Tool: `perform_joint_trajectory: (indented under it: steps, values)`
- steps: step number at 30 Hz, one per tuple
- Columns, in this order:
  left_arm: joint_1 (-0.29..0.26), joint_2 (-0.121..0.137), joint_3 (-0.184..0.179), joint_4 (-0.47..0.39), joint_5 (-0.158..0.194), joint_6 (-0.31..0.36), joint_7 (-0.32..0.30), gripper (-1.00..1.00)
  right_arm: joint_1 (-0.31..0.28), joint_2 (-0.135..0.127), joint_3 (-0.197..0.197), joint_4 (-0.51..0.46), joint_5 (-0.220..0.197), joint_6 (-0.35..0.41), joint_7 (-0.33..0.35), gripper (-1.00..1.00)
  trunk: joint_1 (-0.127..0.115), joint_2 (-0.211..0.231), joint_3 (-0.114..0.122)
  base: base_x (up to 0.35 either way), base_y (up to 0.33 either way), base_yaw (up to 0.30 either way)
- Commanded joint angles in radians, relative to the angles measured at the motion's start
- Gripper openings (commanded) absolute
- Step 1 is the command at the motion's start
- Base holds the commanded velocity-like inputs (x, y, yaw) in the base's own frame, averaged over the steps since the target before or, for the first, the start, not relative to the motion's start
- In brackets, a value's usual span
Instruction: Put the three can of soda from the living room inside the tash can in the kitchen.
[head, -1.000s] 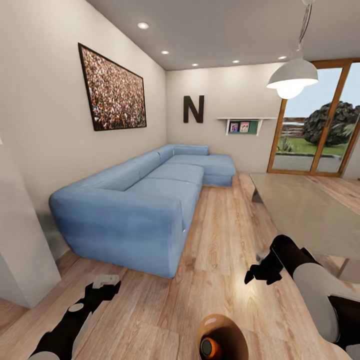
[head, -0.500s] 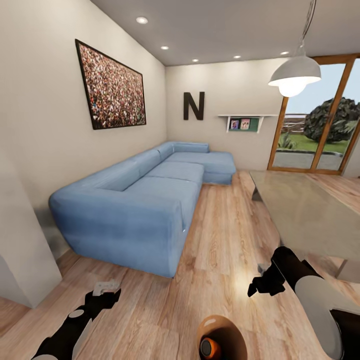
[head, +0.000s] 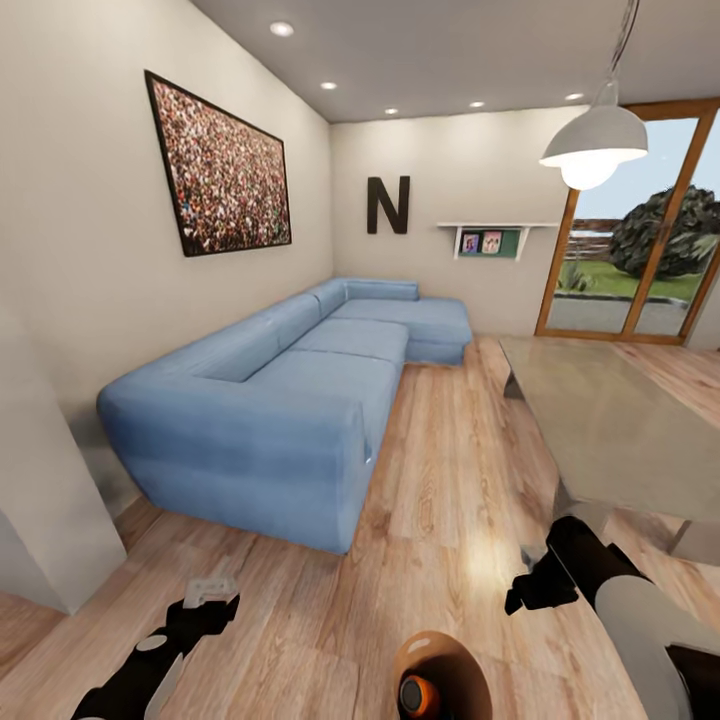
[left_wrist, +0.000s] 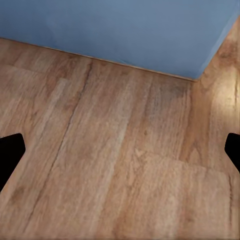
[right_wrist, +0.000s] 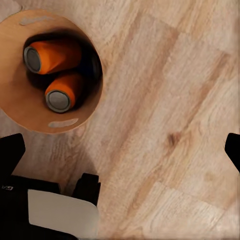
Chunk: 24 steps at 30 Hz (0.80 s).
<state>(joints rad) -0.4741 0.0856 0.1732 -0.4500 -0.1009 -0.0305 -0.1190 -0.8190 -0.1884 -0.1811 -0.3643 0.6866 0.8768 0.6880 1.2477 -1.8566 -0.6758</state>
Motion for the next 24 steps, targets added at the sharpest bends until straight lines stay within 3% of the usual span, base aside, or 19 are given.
perform_joint_trajectory:
  steps: [1,6,14,24]
  values:
    - [0.0,0.0,0.0,0.004,0.0,-0.002,0.0,1.0,0.005,-0.001,-0.001,0.0,-0.001,-0.003,-0.004,1.0,-0.004,0.007,0.002,0.0,0.0,0.0]
    - [0.0,0.0,0.001,0.017,0.0,-0.008,0.001,1.0,0.021,-0.004,-0.002,0.0,-0.001,-0.044,-0.017,1.0,-0.023,0.042,0.009,0.0,0.0,0.0]
    - [0.0,0.0,-0.001,0.054,-0.001,-0.046,0.048,1.0,0.098,-0.009,-0.009,0.0,-0.003,-0.149,-0.062,1.0,-0.054,0.098,0.025,0.0,0.0,0.0]
    - [0.0,0.0,-0.003,0.127,0.0,-0.104,0.076,1.0,0.147,-0.01,-0.065,0.001,-0.003,-0.239,-0.075,1.0,-0.092,0.168,0.055,0.0,0.0,0.0]
